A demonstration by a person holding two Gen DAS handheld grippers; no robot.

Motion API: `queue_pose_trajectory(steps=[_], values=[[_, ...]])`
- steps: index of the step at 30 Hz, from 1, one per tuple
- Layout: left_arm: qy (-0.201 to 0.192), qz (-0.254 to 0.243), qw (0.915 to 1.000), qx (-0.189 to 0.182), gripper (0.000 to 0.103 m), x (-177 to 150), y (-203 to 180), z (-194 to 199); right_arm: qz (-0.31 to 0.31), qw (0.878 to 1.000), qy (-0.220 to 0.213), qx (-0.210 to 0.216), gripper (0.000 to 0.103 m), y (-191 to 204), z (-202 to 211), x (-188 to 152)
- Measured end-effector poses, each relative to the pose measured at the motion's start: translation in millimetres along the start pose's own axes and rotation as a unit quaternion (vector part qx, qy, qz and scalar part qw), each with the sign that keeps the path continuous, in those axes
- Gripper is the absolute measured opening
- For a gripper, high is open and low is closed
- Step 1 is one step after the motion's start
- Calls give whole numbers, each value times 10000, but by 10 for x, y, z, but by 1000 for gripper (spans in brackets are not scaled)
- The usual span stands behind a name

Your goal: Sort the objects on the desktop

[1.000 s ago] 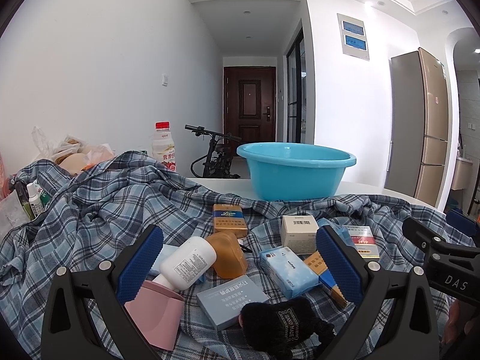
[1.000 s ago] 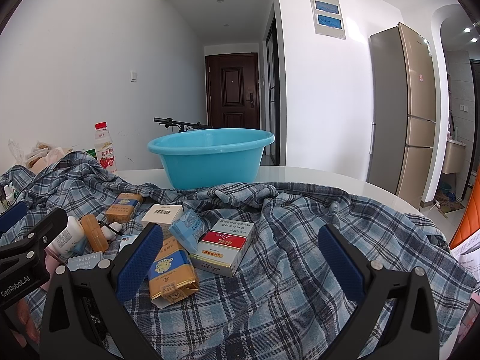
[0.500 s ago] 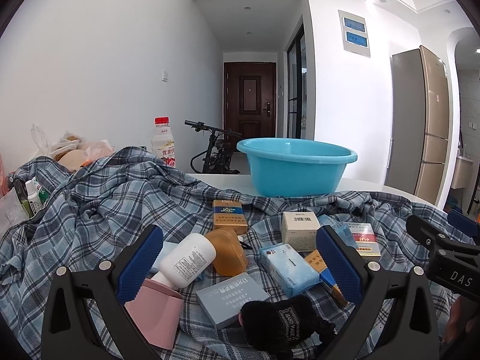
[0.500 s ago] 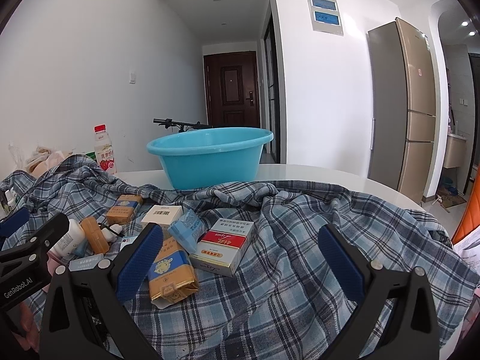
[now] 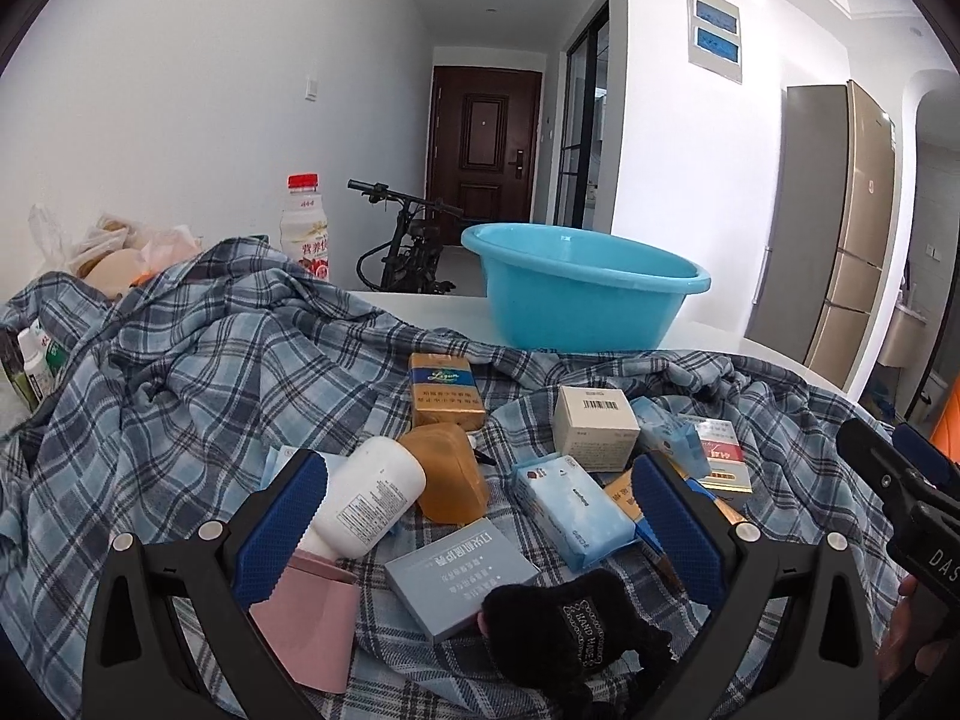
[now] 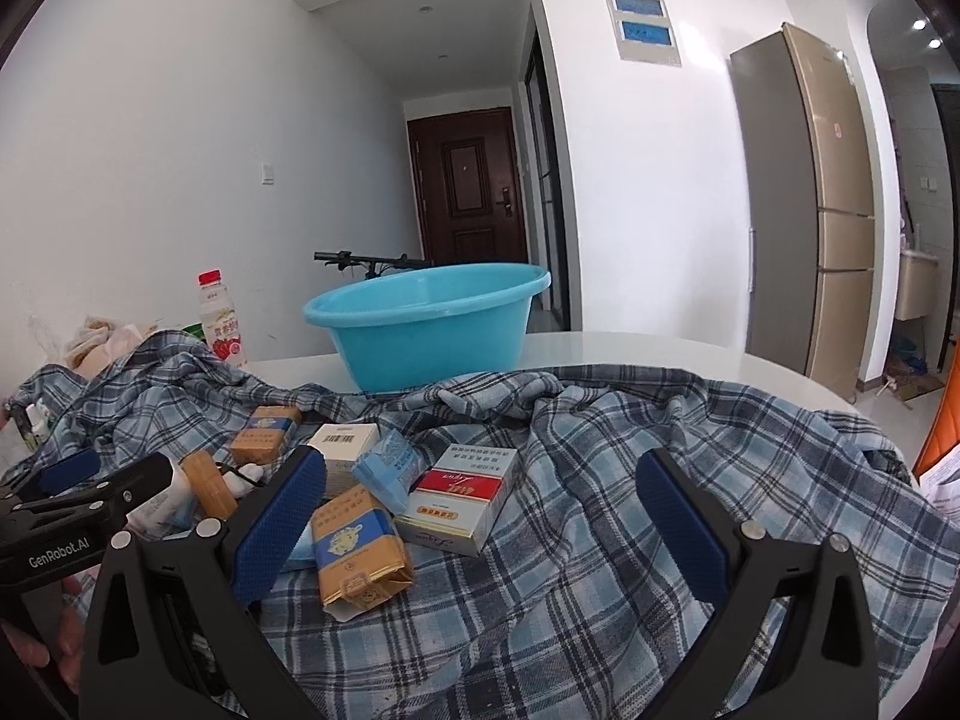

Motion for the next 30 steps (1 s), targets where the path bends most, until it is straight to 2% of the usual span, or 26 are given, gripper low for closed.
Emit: queue_pose_trajectory(steps=[2, 5, 8, 12, 19, 24, 30], values=[[100, -107, 9999, -45, 103, 46, -6, 18, 163, 9996, 236, 62, 103, 25, -39, 26], [361, -137, 9992, -140, 103, 92, 54, -1, 568, 9979, 305, 77, 103, 68, -35, 68], [549, -83, 9983, -199, 103, 123, 156, -12, 1006, 9930, 548, 295, 103, 115, -47, 93], [560, -212, 9982, -82, 103, 180, 204, 20, 1428, 9871, 684, 239, 103, 139, -70, 120], [616, -613, 9962, 42, 103, 395, 45, 47, 1407, 9873, 695, 262, 103, 185, -106, 282], [463, -816, 9955, -89, 103, 678, -87, 15, 1536, 9852, 724, 248, 103, 252, -152, 549], [590, -694, 9952, -368, 103, 1011, -127, -203, 1701, 9836, 555, 230, 103, 303, -273, 932]])
Point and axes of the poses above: each gripper's, at about its wrist camera, not at the fingertips, and z roughly against the way its jaws point, y to its left, x to its top, the point moved 3 cm from there along -z, roughly the way its jaws point, and after that the axes turned 5 degrees about -z, right-handed, at the moved point
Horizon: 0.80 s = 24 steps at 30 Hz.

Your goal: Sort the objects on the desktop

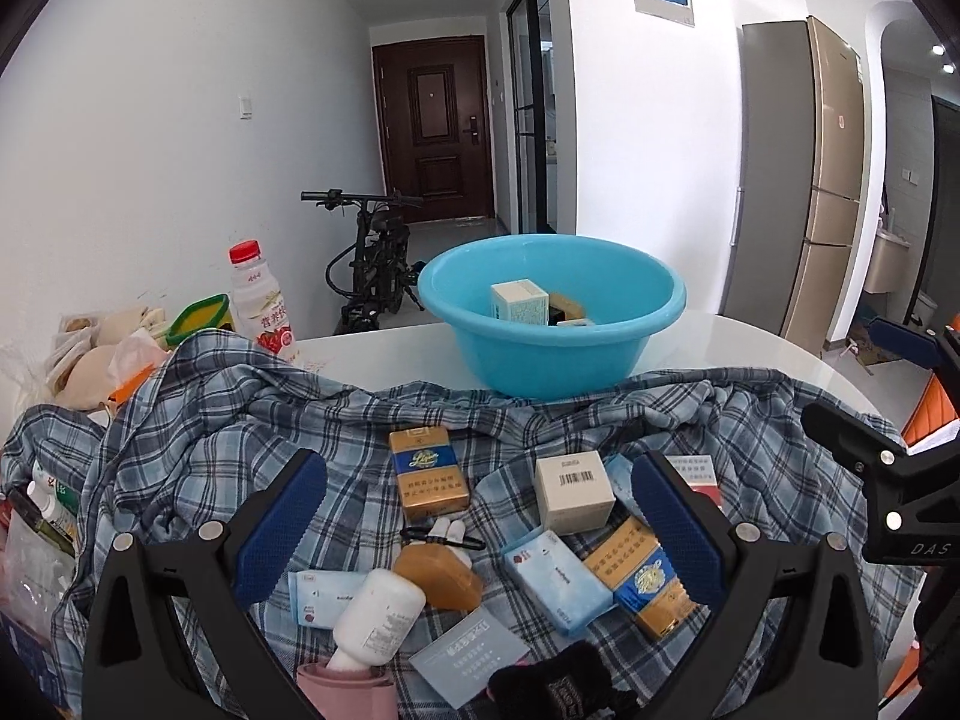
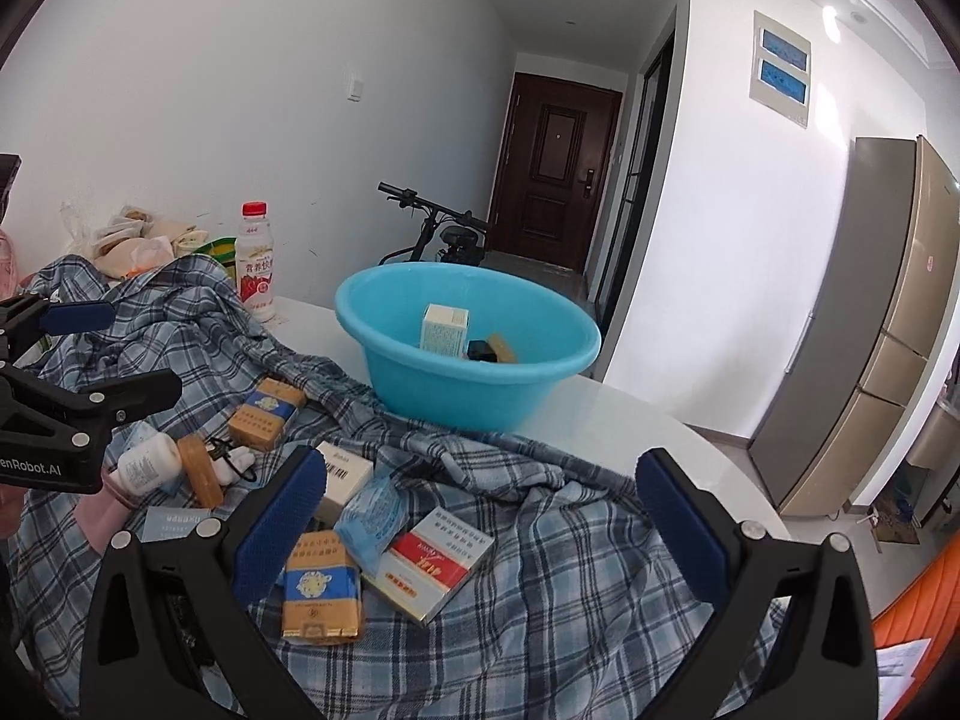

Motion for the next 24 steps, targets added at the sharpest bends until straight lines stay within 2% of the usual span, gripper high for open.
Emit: queue_pose_trajectory(steps=[7, 11, 15, 18, 21, 24], values=[[8, -95, 10000, 2, 103, 358, -1, -225, -309, 9994, 79, 163, 103, -169, -228, 391], [54, -13, 9999, -102, 103, 534, 44, -365, -422, 9990, 133, 85, 103, -255, -390, 574], [-103, 59, 9999, 89, 103, 729, 74, -459, -469, 9987, 214, 9, 103, -316, -581, 716], [-231, 93, 9996, 100, 103, 890, 46, -539, -728, 9971, 210, -75, 103, -352, -748, 823], [-142, 56, 9999, -15, 103, 1016, 11, -683, -925, 9954, 231, -41, 103, -363, -883, 920], [15, 52, 9999, -105, 103, 1079, 11, -855, -855, 9960, 246, -122, 103, -355, -986, 1002]])
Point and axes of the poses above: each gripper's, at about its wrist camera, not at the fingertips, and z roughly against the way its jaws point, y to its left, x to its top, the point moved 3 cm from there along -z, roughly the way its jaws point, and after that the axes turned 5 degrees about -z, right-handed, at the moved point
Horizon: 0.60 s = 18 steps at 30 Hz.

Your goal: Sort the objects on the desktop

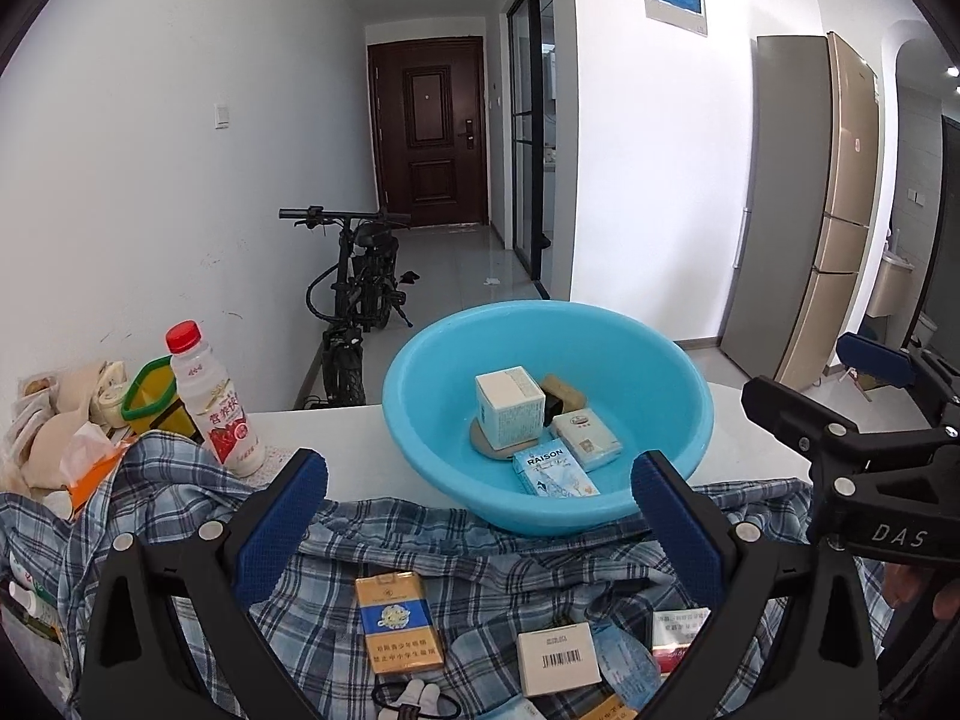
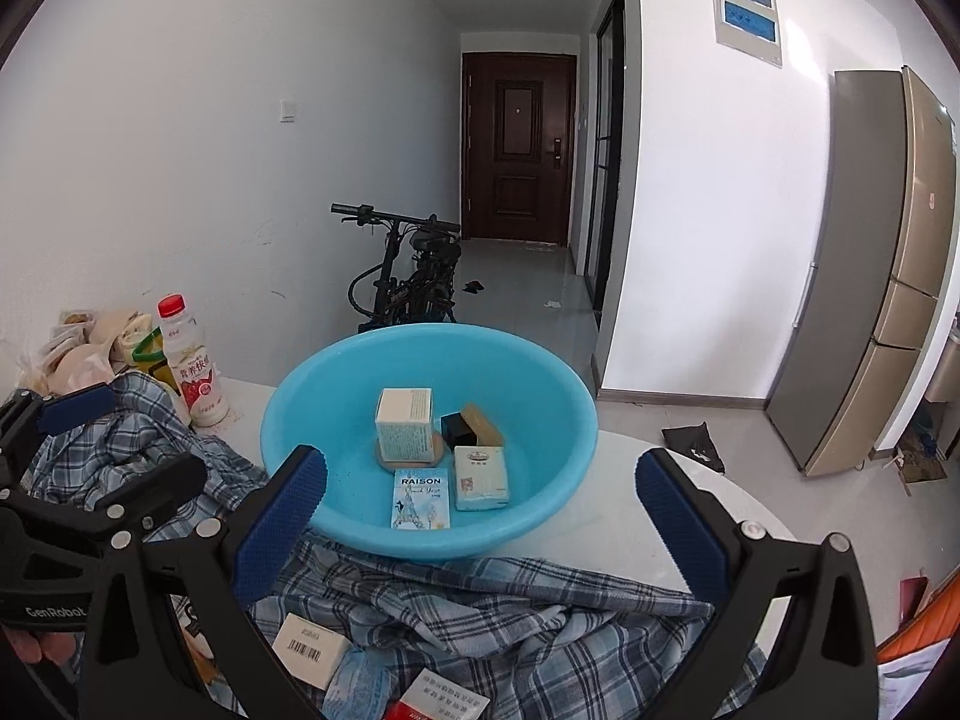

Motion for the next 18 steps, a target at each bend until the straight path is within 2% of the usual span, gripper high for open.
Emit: queue_pose_trajectory(steps=[4, 9, 12, 18], values=[[297, -21, 9995, -50, 103, 19, 39, -245, 229, 9997, 60, -103, 103, 7, -133, 54], [478, -66, 9988, -54, 103, 16, 53, -453, 257, 9995, 165, -88, 103, -39, -294, 101], [641, -237, 9976, -144, 103, -7, -4, -569, 303, 9994, 126, -141, 103, -52, -371, 105], [842, -510, 9948, -271, 103, -59, -112, -742, 405, 9979, 493, 74, 103, -75, -593, 106]])
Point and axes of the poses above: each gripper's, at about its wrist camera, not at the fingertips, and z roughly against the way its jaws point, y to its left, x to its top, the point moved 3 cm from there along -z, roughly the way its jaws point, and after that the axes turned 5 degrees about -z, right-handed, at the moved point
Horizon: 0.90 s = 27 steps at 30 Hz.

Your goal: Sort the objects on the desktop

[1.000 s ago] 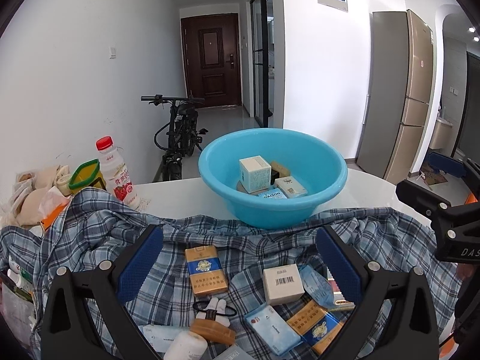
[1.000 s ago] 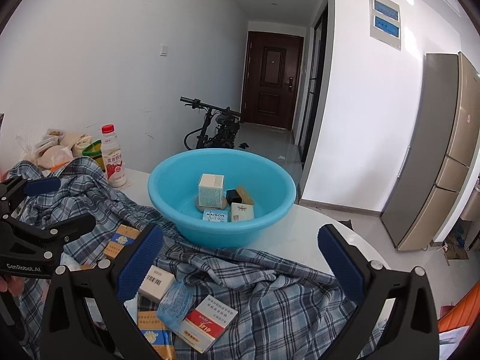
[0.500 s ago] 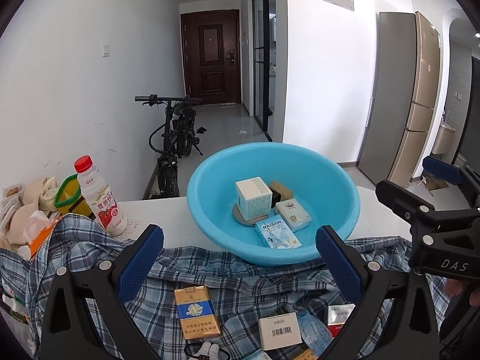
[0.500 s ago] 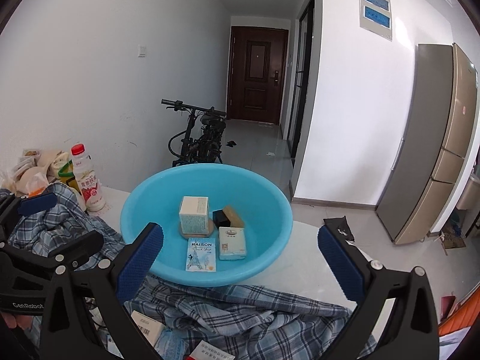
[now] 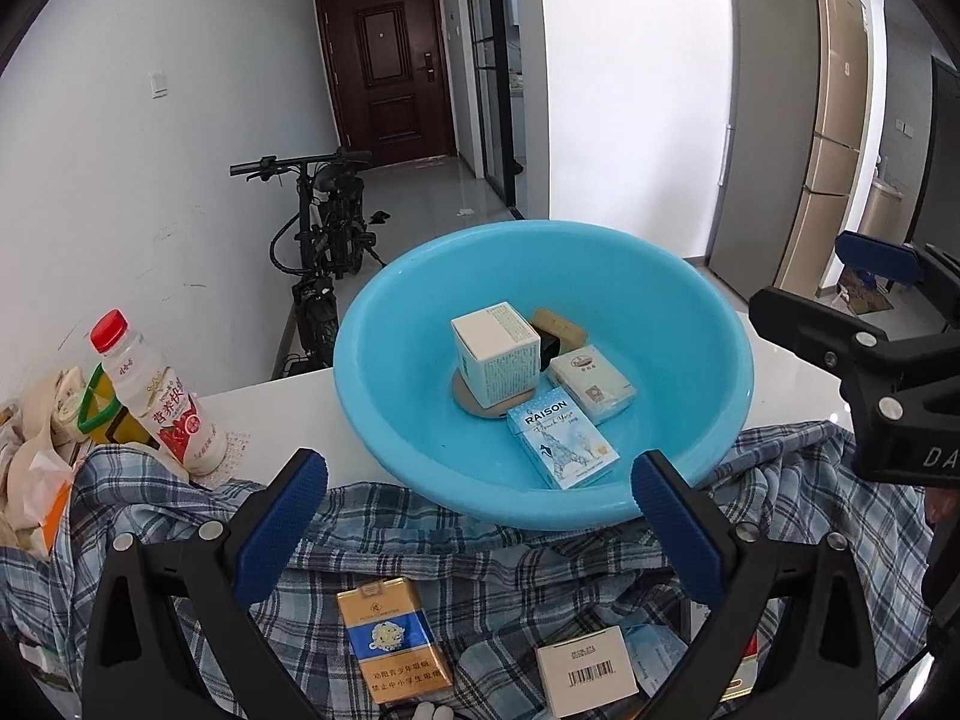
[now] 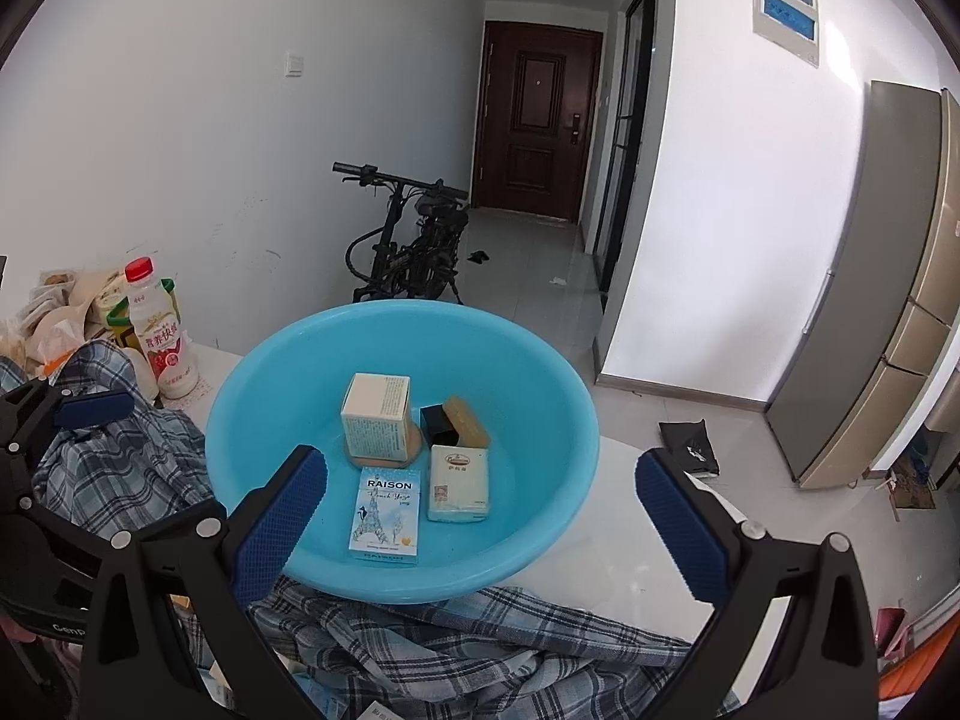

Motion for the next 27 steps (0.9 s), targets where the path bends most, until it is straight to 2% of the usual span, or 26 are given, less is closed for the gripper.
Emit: queue_pose_trajectory(steps=[4, 10, 15, 27], values=[[64, 74, 9999, -86, 103, 0, 2, -69, 273, 9992, 292, 51, 103, 54, -113, -5], [73, -68, 9999, -83, 103, 24, -36, -90, 281, 9985, 408, 245, 103, 128, -157, -14], [54, -88, 9999, -92, 103, 20, -27, -56, 476, 9978, 416, 196, 103, 224, -178, 4], [80, -222, 9997, -69, 103, -14, -69, -36, 509, 9972, 455, 301, 103, 401, -228, 8]])
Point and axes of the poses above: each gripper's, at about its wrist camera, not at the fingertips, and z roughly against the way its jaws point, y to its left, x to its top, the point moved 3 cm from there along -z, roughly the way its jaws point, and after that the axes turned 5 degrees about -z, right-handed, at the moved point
